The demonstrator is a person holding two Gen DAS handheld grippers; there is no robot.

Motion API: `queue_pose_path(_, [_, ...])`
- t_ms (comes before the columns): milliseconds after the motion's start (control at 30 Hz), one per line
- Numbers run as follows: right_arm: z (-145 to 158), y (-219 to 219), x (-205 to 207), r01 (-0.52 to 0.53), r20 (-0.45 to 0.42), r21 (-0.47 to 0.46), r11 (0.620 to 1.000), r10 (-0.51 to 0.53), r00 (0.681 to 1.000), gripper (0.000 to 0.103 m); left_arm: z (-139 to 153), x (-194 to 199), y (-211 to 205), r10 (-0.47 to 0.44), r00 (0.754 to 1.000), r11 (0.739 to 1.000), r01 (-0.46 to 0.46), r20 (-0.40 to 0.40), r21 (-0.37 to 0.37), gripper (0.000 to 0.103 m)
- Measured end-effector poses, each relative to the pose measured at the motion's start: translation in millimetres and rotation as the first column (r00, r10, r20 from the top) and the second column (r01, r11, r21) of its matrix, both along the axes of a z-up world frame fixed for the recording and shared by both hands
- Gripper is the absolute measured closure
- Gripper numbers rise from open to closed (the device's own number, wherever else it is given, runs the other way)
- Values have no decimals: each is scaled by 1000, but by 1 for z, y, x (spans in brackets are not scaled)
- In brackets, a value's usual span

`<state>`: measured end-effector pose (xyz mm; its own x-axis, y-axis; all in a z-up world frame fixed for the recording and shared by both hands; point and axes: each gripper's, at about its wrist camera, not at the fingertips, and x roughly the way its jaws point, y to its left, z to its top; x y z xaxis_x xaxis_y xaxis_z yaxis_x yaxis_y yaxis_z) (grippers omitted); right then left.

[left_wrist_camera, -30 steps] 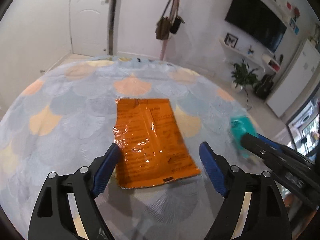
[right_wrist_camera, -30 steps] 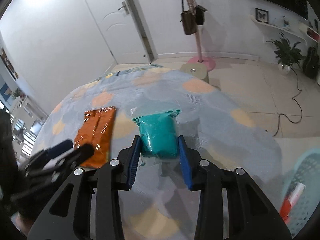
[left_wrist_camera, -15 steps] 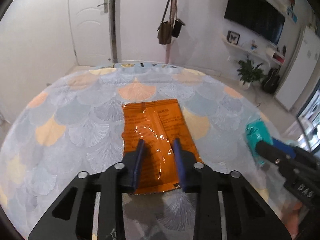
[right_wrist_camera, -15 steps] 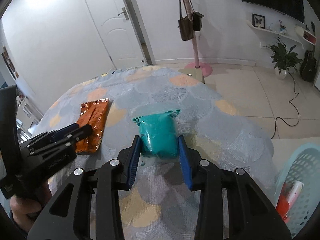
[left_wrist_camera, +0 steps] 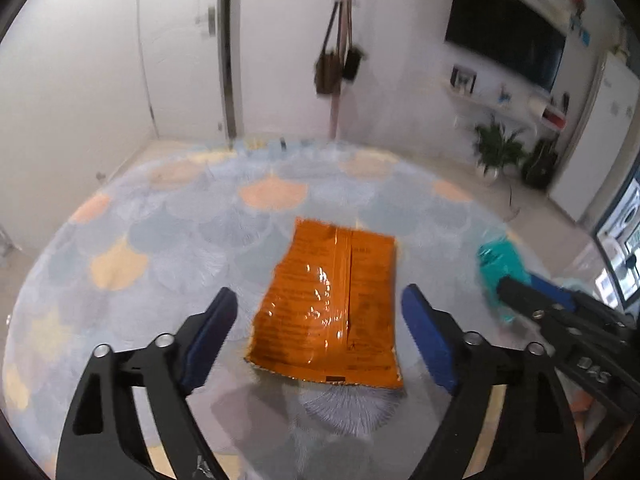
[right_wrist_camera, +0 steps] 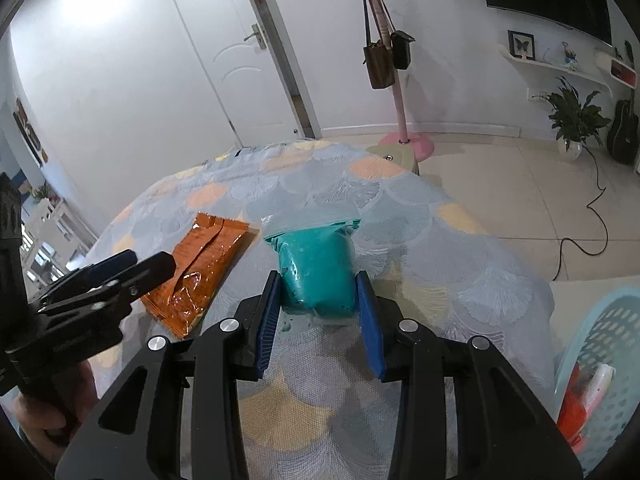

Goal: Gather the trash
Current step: 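Carry the orange and teal packets over the basket and open both tools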

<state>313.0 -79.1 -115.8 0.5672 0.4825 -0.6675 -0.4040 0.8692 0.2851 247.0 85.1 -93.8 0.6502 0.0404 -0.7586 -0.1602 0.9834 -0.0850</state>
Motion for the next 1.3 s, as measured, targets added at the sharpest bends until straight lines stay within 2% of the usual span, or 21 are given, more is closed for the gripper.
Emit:
queue_pose_path(100, [0,-1,0,1,-4,12,1000,-1,1000,69,-12,14,-4,-37,996,999,37,-77,4,17])
queue_pose_path(200, [1,-3,-1,-1,-4,26,1000,1,1000,69,-17,19,-17,-74,992,992,83,-101,94,16])
queue_pose_path(267, [1,-3,-2,-3,-4,31,1000,3,1000,69,-20,19,-18,-77,992,989,89,-97,120,16])
queue_pose_path(333, [2,-4,-2,-5,-1,34,999,5,1000,69,-19,18,-16,-68,994,990,77,-82,120,26])
queue_pose_path(400, [2,-4,-2,-6,-1,34,999,6,1000,69,-15,15,-11,-62,996,992,69,-68,102,38])
queue_pose_path(467, [2,-4,-2,-7,0,31,1000,7,1000,69,-13,12,-5,-66,996,994,71,-54,80,43])
queue_pose_path(500, [2,-4,-2,-7,2,29,1000,7,1000,69,-13,11,-3,-68,997,995,71,-48,75,49])
queue_pose_path(700, [2,-3,-2,-8,7,25,1000,8,1000,69,-7,-8,1,-82,997,997,82,11,6,59])
queue_pose_path(833, [5,-4,-5,-15,25,33,999,15,1000,69,4,-26,-6,-111,991,993,114,67,-38,60])
queue_pose_path(967, [13,-8,-18,-8,86,42,999,4,996,69,17,-45,-20,-142,983,987,149,114,-55,60])
queue_pose_path(1067, [15,-14,-30,41,94,9,999,-42,995,69,27,-57,-34,-178,973,979,190,145,-70,60])
queue_pose_path(1167, [23,-32,-50,56,112,19,998,-58,992,69,35,-64,-51,-205,962,970,223,178,-91,60])
queue_pose_path(1300, [54,-71,-79,113,183,41,993,-118,976,69,50,-65,-78,-259,941,950,289,219,-119,60])
